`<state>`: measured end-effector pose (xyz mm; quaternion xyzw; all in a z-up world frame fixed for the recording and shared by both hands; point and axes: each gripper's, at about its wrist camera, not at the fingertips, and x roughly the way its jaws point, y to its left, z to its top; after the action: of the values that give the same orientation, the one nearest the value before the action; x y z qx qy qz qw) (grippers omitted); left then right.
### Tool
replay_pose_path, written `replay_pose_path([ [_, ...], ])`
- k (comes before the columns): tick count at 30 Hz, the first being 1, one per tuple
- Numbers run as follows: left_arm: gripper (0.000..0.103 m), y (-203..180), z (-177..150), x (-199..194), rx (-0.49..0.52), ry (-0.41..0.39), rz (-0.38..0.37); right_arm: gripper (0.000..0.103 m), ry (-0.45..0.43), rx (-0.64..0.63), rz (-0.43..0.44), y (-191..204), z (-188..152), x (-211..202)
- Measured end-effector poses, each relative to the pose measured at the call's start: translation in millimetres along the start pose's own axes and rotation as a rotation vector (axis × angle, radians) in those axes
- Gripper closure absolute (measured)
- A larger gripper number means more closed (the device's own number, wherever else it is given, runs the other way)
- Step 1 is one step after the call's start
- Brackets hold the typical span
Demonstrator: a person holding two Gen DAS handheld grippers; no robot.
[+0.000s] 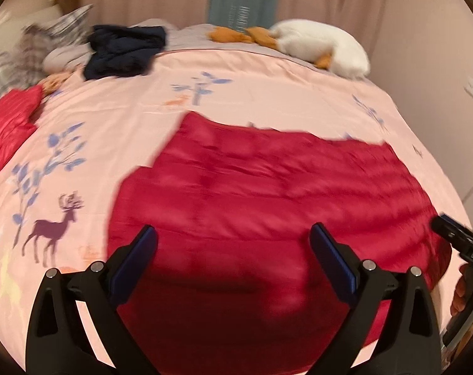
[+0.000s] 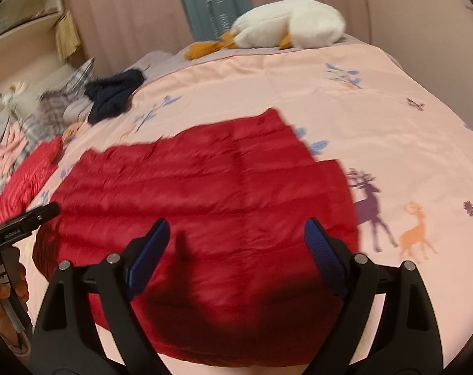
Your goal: Fold large clothes
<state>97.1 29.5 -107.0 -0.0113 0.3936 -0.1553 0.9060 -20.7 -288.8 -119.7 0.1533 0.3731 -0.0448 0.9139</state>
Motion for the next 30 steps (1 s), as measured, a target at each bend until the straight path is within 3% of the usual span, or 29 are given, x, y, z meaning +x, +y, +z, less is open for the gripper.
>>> replay_pose_path([
  [6,0.004,40.9,28.8,18.7,-0.137,0.058,-0.066,0.014,0.033,0.154,0.025,-38.9,28.8,18.7],
  [10,0.004,55.1,45.7,44.2,-0.222,0.119,-0.170,0.014,0.064,0.160,-0.005,-42.1,45.7,43.2],
  [14,0.004,54.5,59.6,63.2,-0.222,0.150,-0.187,0.014,0.095,0.146,0.028,-37.6,65.1,67.7],
  [16,0.005,51.4,67.0,71.4,-0.208,0.155,-0.195,0.026,0.124,0.150,0.025,-39.0,71.5,81.3],
  [17,0.014,50.2,69.6,75.0,-0.207,0.155,-0.204,0.039,0.148,0.152,0.025,-40.2,74.2,89.7],
  [18,0.030,49.6,70.8,79.7,-0.209,0.168,-0.213,0.051,0.179,0.151,0.006,-42.5,76.1,100.5],
  [19,0.036,50.6,71.7,84.0,-0.211,0.183,-0.210,0.056,0.192,0.147,-0.004,-43.9,76.6,105.4],
  [21,0.058,50.3,69.0,96.4,-0.196,0.213,-0.162,0.075,0.198,0.118,-0.023,-44.1,75.9,111.0],
  [23,0.062,52.3,64.2,105.2,-0.188,0.215,-0.136,0.084,0.169,0.081,-0.051,-43.3,75.3,108.1],
  [28,0.063,65.8,54.6,107.2,-0.251,0.164,-0.118,0.087,0.157,0.058,-0.110,-50.7,71.5,111.7],
  [30,0.062,66.9,53.2,107.8,-0.258,0.159,-0.110,0.076,0.155,0.013,-0.161,-42.6,76.4,110.8],
])
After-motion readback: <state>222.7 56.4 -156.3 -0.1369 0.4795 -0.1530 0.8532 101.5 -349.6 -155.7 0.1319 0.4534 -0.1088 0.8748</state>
